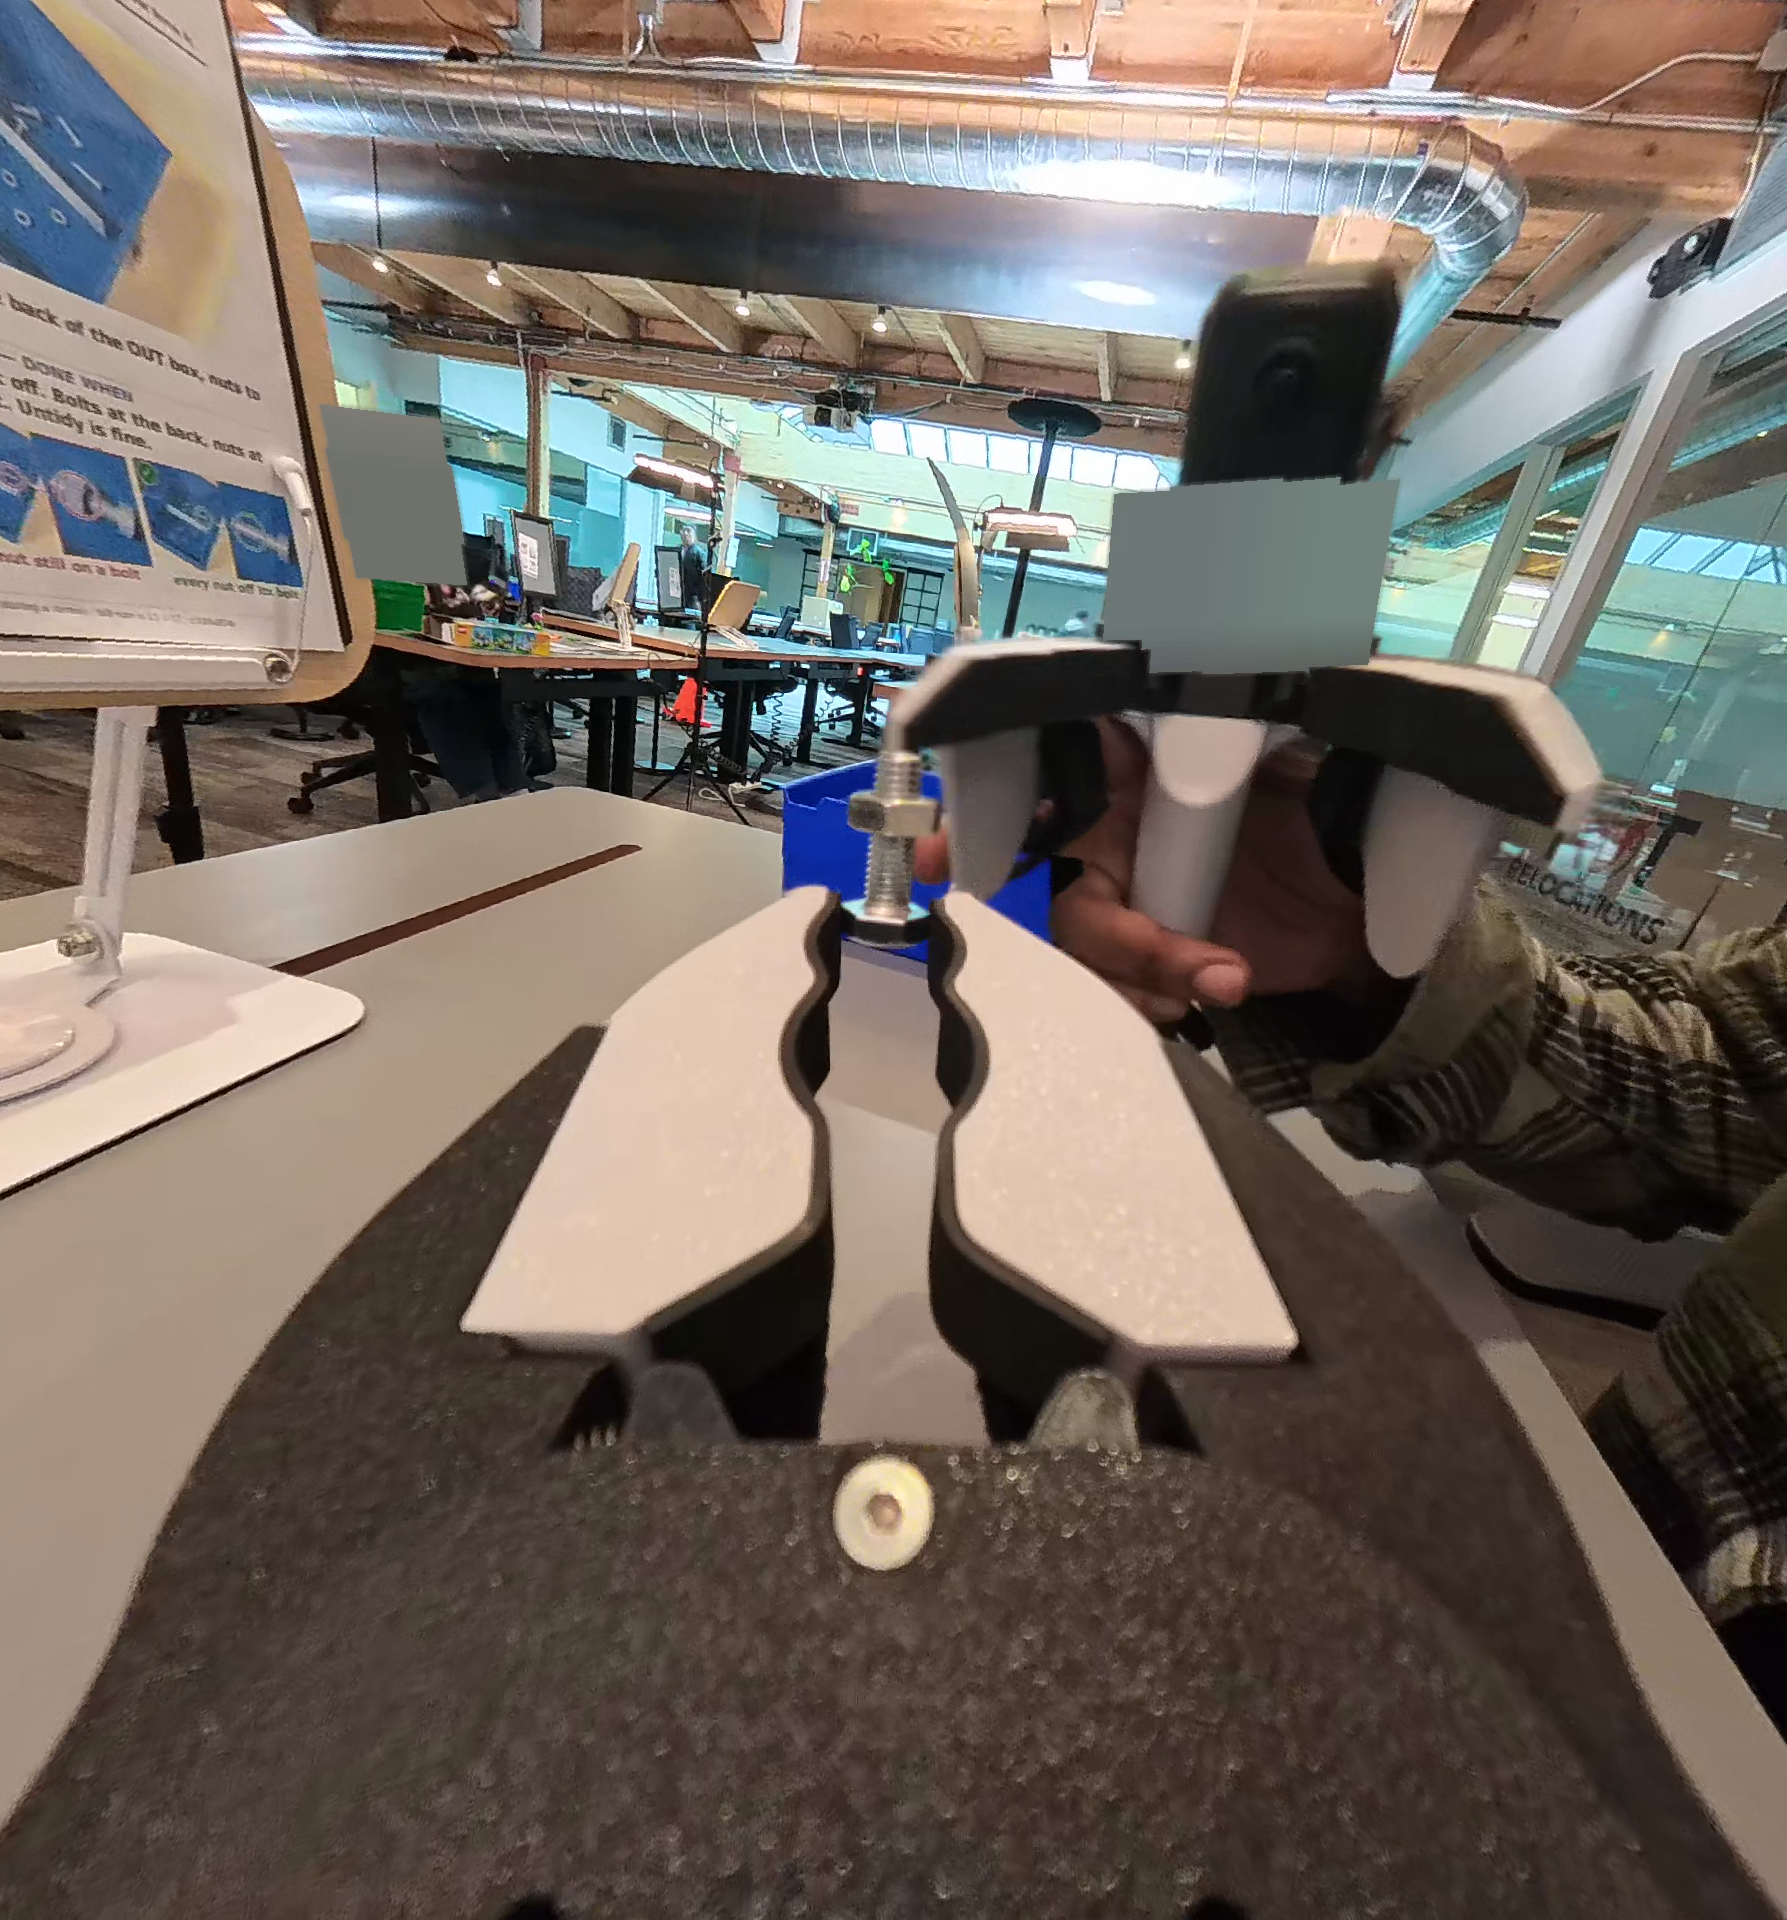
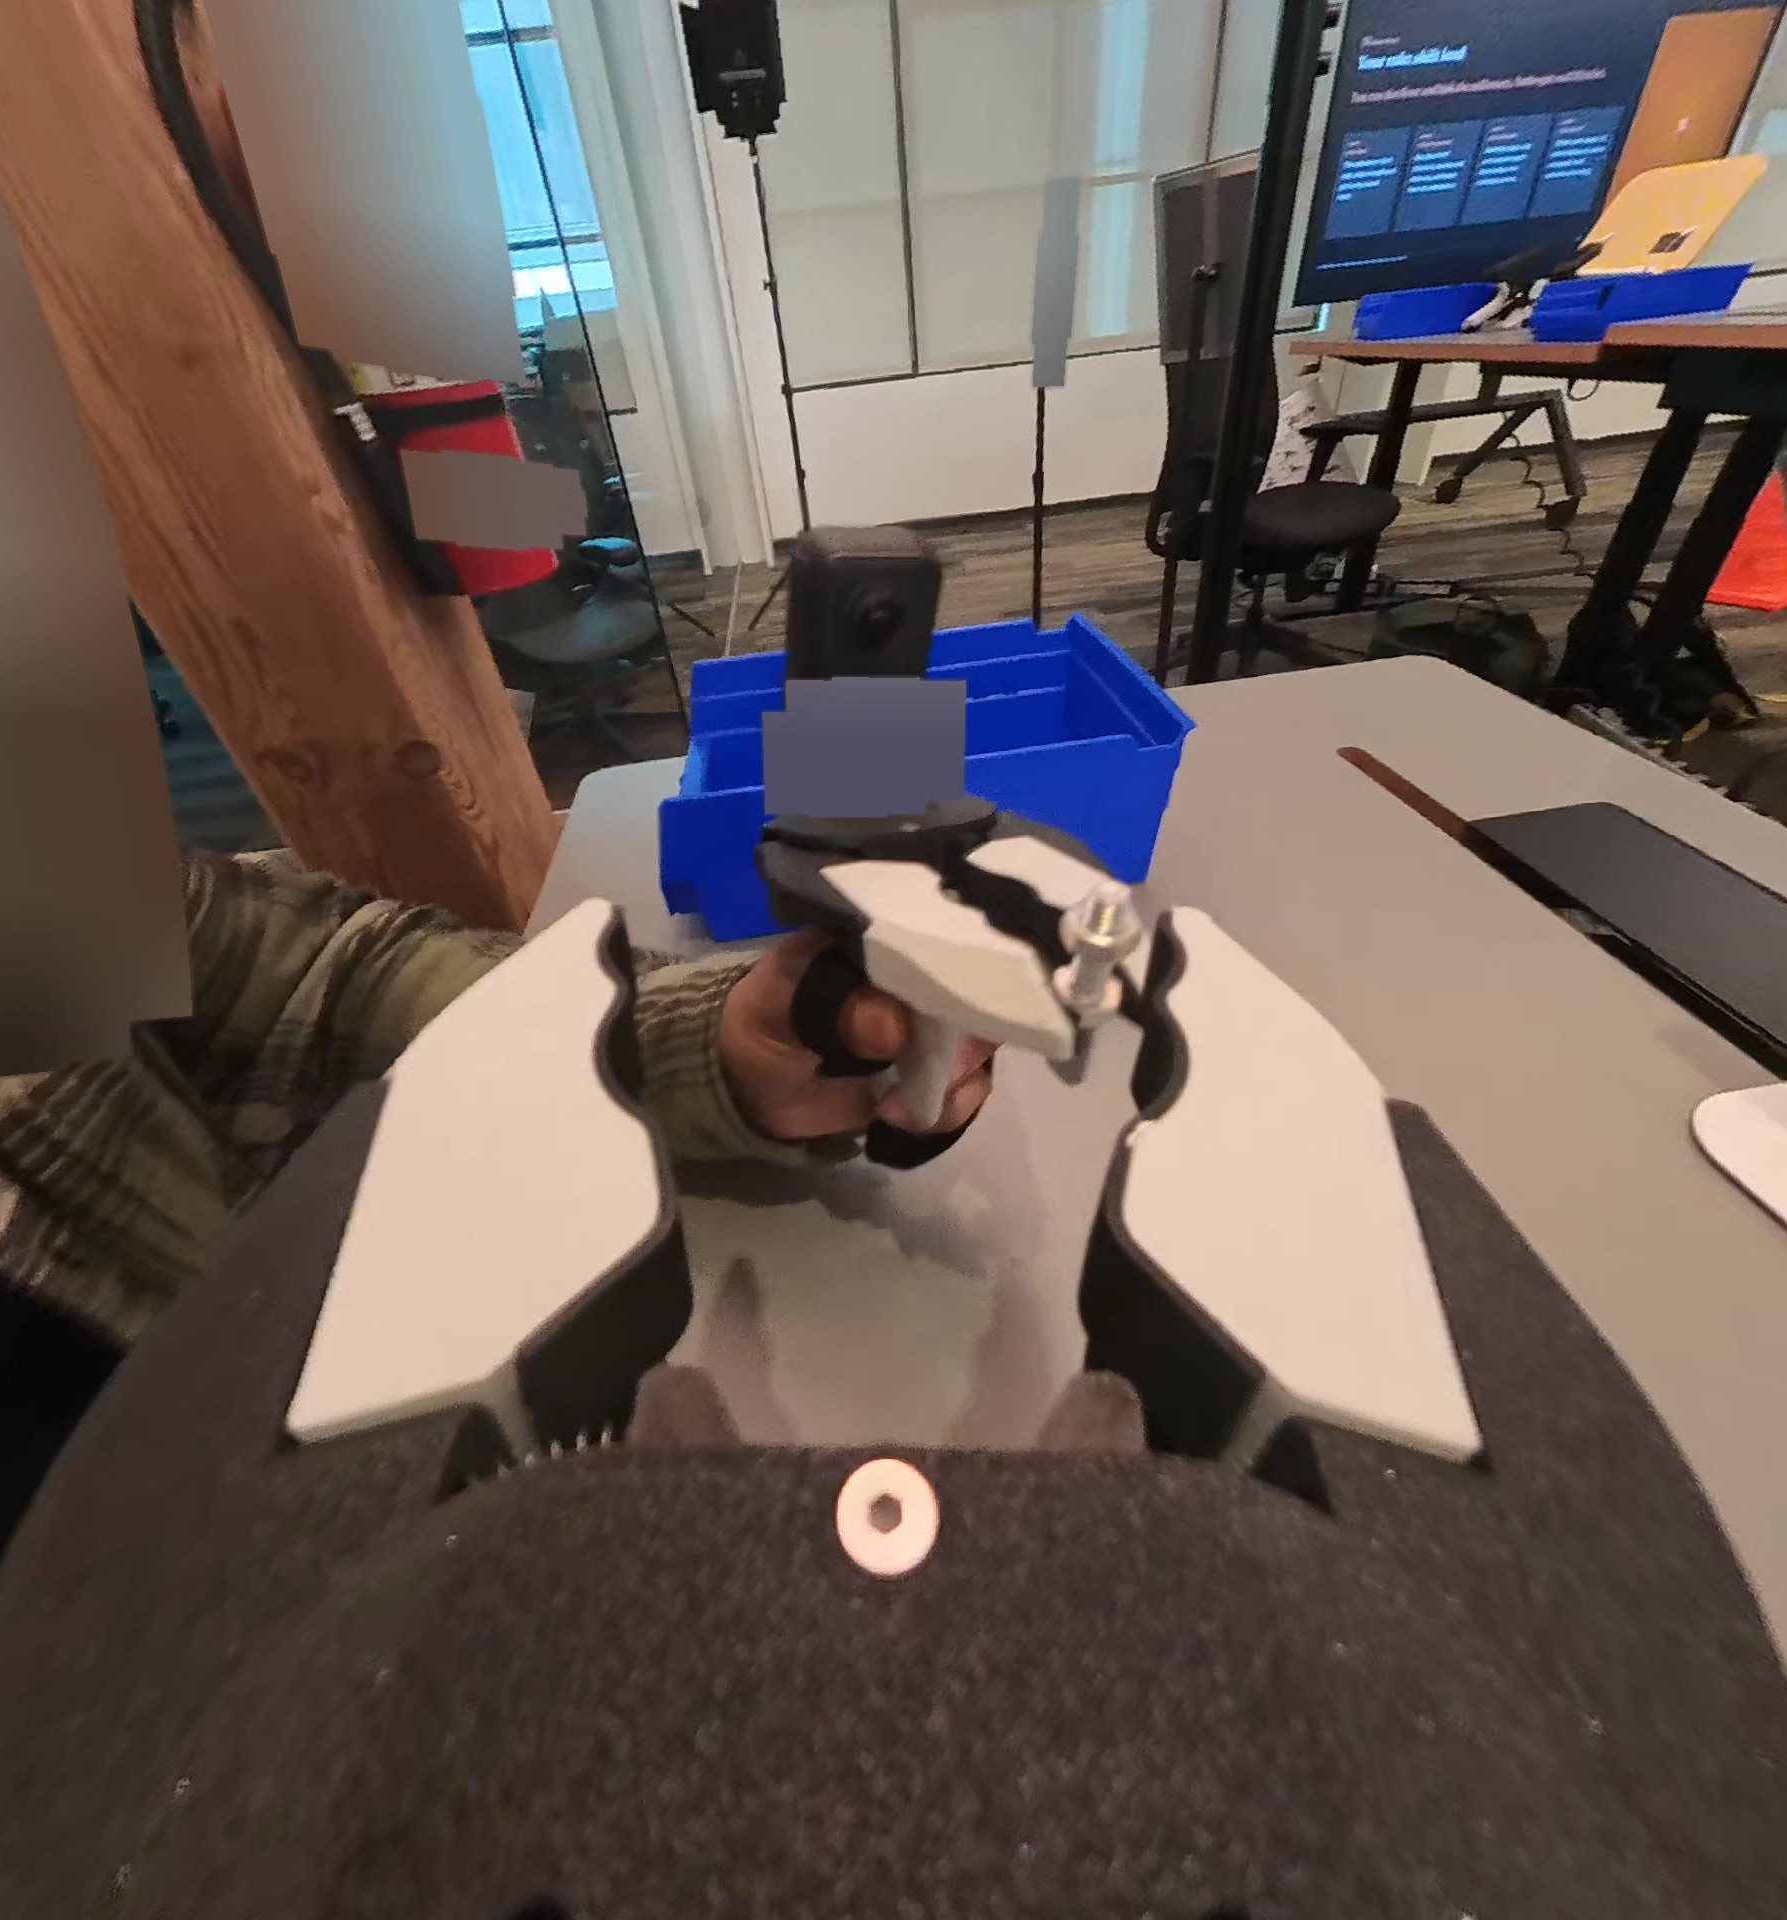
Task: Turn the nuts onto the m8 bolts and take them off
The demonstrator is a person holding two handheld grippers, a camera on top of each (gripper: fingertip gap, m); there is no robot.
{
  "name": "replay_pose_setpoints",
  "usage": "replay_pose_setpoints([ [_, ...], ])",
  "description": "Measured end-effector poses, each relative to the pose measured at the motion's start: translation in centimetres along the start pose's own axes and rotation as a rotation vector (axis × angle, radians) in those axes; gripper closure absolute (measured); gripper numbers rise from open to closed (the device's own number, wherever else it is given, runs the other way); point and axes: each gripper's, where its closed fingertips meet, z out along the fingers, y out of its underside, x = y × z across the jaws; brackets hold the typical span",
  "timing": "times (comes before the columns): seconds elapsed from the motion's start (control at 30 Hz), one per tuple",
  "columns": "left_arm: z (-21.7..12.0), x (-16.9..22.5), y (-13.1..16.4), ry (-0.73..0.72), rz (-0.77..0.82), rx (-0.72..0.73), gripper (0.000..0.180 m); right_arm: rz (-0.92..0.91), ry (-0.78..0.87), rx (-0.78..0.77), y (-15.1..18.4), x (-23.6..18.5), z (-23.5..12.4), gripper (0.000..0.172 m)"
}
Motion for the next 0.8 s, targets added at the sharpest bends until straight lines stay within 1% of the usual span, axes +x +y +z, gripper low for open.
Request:
replay_pose_setpoints([
  [0.03,0.1,0.1,0.1,0.003,0.003,-0.005,0.165,0.011,-0.002,0.002,0.0,0.4,0.3,0.076],
  [0.1,0.2,0.3,0.2,0.003,0.010,-0.011,0.165,0.052,-0.042,-0.011,0.5,0.3,0.9,0.079],
  [0.13,0.2,0.3,0.2,0.000,0.016,-0.015,0.165,0.061,-0.060,-0.017,0.8,-0.2,1.0,0.075],
  [0.2,0.0,0.1,0.1,-0.006,0.016,-0.010,0.165,0.012,-0.022,-0.029,1.1,-0.4,0.3,0.082],
  [0.27,0.0,0.2,0.0,0.007,0.007,-0.006,0.165,-0.015,0.003,-0.032,0.9,-0.2,-0.6,0.083],
  [0.37,0.3,0.7,0.2,0.040,-0.002,-0.012,0.165,-0.064,0.005,-0.047,0.0,1.1,-1.7,0.105],
  [0.47,0.7,1.6,0.4,0.078,0.007,-0.025,0.165,-0.086,-0.031,-0.093,-0.1,2.0,-1.7,0.114],
  [0.53,0.8,1.9,0.4,0.095,0.008,-0.026,0.165,-0.106,-0.059,-0.145,0.4,2.2,-1.2,0.118],
  [0.6,0.8,2.0,0.3,0.101,0.008,-0.024,0.165,-0.111,-0.101,-0.194,1.1,2.0,-0.8,0.128],
  [0.63,0.8,2.0,0.3,0.105,0.007,-0.025,0.165,-0.117,-0.105,-0.208,1.4,2.1,-0.6,0.131],
  [0.7,0.8,2.1,0.4,0.113,0.005,-0.029,0.165,-0.125,-0.130,-0.220,1.5,1.9,-0.4,0.143],
  [0.8,0.9,2.4,0.5,0.127,0.006,-0.032,0.165,-0.116,-0.132,-0.218,1.4,2.1,-0.3,0.153],
])
